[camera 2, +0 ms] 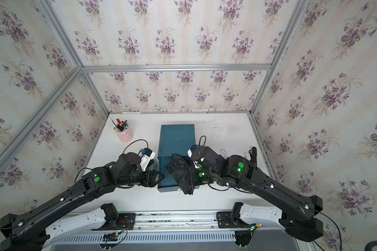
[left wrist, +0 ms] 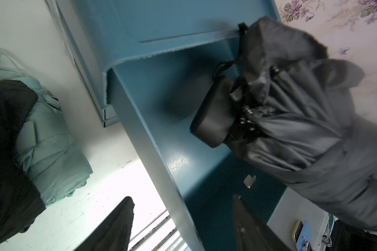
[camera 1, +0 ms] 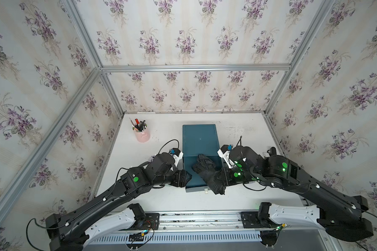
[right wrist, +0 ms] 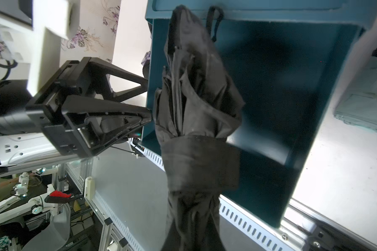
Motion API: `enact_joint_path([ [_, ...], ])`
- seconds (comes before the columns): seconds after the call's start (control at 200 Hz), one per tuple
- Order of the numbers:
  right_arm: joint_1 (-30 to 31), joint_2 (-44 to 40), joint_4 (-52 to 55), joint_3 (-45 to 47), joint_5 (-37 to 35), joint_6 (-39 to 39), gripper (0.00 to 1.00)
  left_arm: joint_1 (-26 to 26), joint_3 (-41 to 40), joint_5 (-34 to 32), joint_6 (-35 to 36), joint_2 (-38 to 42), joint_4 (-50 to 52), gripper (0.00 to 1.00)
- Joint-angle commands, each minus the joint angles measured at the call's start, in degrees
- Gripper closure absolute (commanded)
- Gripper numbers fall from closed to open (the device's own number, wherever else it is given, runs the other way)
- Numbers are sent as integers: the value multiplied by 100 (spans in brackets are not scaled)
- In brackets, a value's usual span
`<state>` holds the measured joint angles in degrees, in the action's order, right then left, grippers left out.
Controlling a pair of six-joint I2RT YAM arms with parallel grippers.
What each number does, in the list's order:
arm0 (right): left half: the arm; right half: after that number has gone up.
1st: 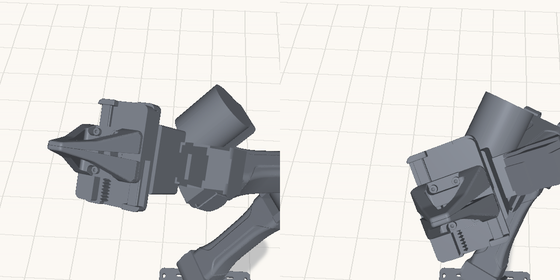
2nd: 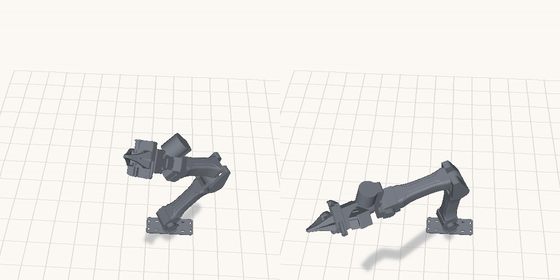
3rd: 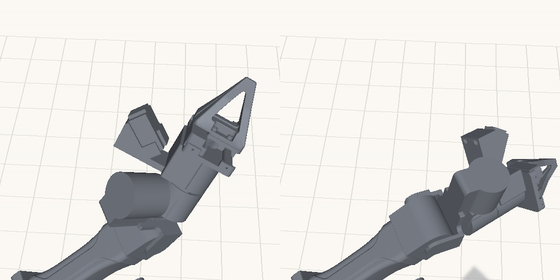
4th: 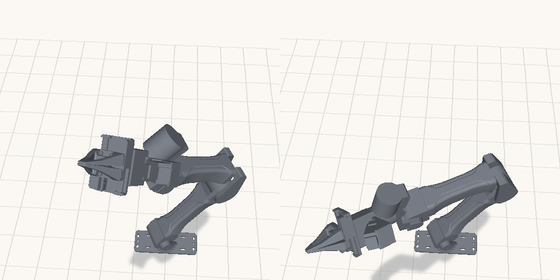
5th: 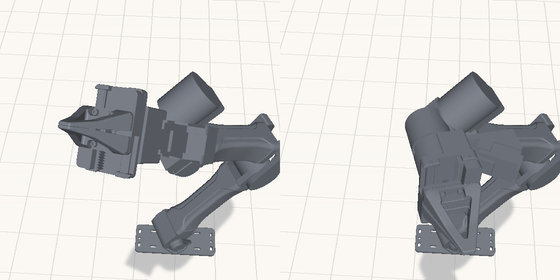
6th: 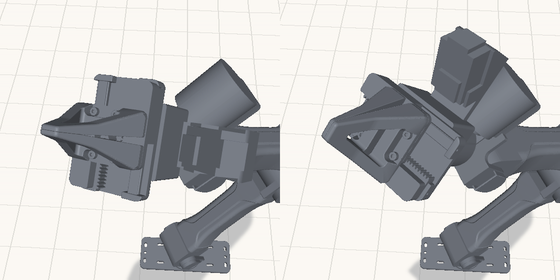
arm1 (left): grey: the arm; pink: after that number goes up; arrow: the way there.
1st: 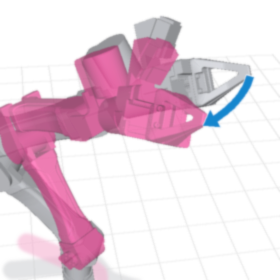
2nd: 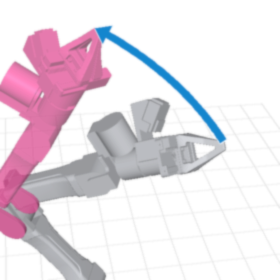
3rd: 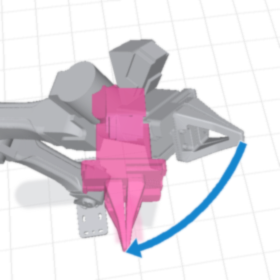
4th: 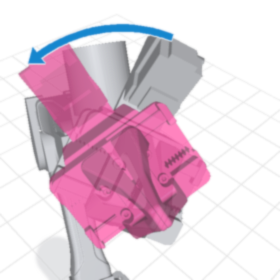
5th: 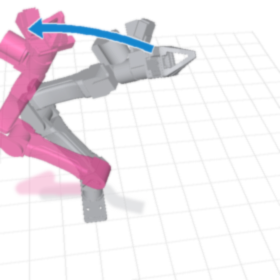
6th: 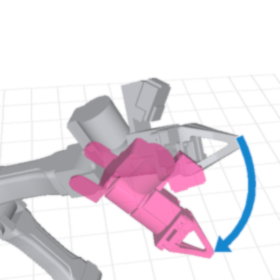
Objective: Place the umbrella in the drawer by color
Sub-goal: Place the umbrella in the drawer.
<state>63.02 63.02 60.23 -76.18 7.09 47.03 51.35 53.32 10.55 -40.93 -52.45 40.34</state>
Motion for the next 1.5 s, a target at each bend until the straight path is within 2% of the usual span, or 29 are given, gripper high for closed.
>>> enact_joint_path([
  [0.0, 12, 171, -265, -74, -53, 70, 100, 25, 82, -250, 51, 7, -52, 36],
  [0.31, 8, 566, -359, -106, -172, 231, 100, 33, -47, -229, 74, 93, -82, 51],
  [0.809, -10, 482, -886, 35, -922, 1023, 100, 34, -216, -72, 90, 188, -218, 58],
  [1.034, -13, 598, -1746, 379, -885, 1394, 100, 41, -238, 91, 75, 274, -383, 59],
  [1.339, 8, 720, -2252, 479, -1317, 1702, 100, 50, -265, 210, 88, 254, -443, 62],
  [1.499, 59, 879, -2673, 597, -1230, 1793, 100, 59, -288, 267, 59, 311, -545, 62],
])
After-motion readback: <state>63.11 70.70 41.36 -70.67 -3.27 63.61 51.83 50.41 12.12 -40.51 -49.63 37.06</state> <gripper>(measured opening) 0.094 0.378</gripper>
